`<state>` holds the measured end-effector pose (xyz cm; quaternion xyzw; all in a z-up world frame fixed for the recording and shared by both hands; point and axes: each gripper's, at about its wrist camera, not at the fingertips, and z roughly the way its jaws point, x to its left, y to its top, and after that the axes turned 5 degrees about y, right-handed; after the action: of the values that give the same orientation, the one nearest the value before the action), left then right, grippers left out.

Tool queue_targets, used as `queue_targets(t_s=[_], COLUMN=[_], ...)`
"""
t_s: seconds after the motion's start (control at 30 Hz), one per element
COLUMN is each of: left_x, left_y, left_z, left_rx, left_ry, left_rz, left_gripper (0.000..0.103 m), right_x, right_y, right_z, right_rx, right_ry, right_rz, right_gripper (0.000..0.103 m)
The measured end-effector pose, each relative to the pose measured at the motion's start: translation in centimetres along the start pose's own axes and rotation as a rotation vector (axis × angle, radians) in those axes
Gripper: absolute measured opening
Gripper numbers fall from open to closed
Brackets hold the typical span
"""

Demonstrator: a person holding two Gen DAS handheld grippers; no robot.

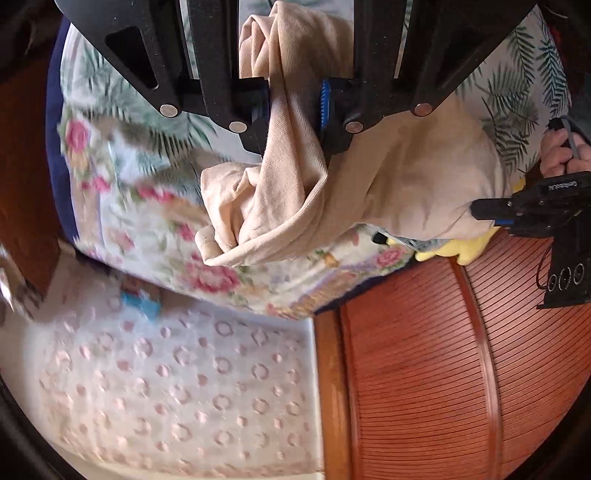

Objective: Fold small clothes
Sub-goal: 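Carry the folded shirt with both grippers toward the yellow plush toy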

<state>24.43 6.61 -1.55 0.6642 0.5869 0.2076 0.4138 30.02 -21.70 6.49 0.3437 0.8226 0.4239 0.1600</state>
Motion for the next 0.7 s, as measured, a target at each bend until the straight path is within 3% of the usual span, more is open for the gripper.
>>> queue_targets(t_s=[0.23,0.37,0.47,0.6,0.7], left_x=[6.6,9.2,11.4,11.8,11.9], left_y=[-2.9,-6.3,-8.1,-9.9,-10.6], left_z=[-7.1,-8.9,-9.4,-9.2,-8.3], left_rx=[-0.146,-0.158,-0.151,-0.153,-0.123], left_ry=[0.248,0.389,0.438,0.502,0.496], left_rz=[-0.122,-0.172,-0.262,-0.301,-0.334], left_gripper=[0.01,0.01,0.01,0.01,0.009], right_x=[6.8,11.9,16.0,18.4,19.0], right_y=[7.2,9.9,11.2,12.6,14.1], right_z=[6.4,11.8,15.9,20.6,23.9], right_rx=[-0.017,0.021,0.048,0.086,0.107], right_ry=[0.117,0.186,0.222,0.237,0.243], right_rz=[-0.196,-0.305,-0.384,-0.432,-0.456], right_gripper=[0.019,0.019,0.018,0.018,0.018])
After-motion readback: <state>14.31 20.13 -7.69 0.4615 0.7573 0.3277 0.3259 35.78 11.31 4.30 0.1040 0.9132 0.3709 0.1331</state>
